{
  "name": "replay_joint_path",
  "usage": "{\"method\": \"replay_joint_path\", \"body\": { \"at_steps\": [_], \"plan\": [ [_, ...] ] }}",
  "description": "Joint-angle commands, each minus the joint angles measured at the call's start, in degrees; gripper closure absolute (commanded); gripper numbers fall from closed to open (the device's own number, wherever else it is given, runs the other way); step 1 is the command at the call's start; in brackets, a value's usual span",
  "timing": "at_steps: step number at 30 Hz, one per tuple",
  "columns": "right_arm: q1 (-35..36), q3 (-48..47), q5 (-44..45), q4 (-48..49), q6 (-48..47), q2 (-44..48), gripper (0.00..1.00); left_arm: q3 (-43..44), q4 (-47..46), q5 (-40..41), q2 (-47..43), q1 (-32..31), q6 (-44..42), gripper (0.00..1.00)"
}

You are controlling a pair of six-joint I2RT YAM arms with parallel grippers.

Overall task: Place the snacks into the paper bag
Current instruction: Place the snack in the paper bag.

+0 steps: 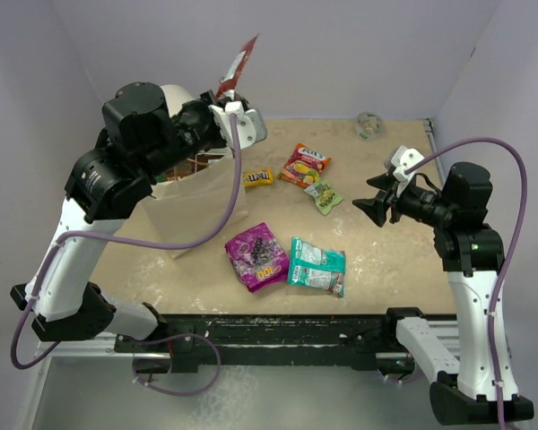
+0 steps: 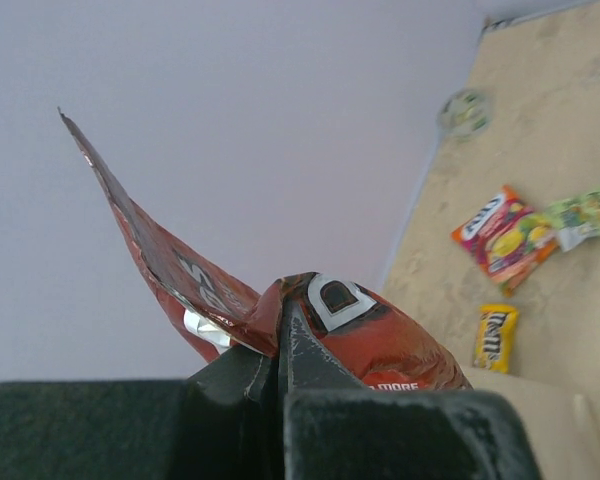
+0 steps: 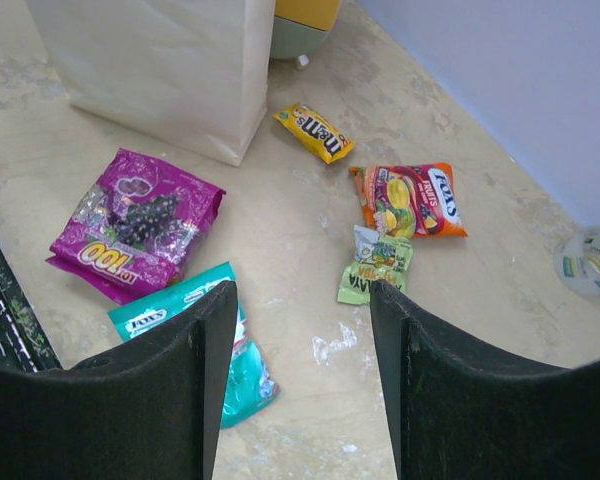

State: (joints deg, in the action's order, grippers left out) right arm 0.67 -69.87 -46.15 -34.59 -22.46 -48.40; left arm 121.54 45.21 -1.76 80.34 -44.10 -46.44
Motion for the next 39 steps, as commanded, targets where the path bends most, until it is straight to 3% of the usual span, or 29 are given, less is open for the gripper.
{"method": "replay_joint_path", "body": {
  "at_steps": [1, 7, 11, 17, 24, 39],
  "plan": [
    [-0.3, 0.5, -2.2, 1.4, 0.3, 0.3, 0.41, 3.4, -2.9, 9.3, -1.1, 1.6, -7.8, 1.00],
    [-0.3, 1.0, -2.4, 1.8, 0.3, 0.7, 0.41, 4.1, -6.7, 15.4, -1.1, 3.6, -7.3, 1.00],
    [-0.3, 1.4, -2.4, 1.7, 0.3, 1.2, 0.41, 2.3, -6.4, 15.8, -2.7, 4.9, -12.4, 1.00],
    [-0.3, 1.6, -3.0, 1.4, -0.4, 1.0, 0.41, 2.7, 6.3, 16.4, -3.2, 6.4, -21.7, 1.00],
    [-0.3, 1.3, -4.2, 2.2, -0.7, -0.5, 0.41, 7.8, 19.0, 18.4, -0.4, 8.2, -25.5, 1.00],
    [-0.3, 2.1, -5.2, 2.4, -1.3, -1.0, 0.41, 9.3, 27.4, 19.5, 4.3, 12.0, -36.3, 1.00]
  ]
}}
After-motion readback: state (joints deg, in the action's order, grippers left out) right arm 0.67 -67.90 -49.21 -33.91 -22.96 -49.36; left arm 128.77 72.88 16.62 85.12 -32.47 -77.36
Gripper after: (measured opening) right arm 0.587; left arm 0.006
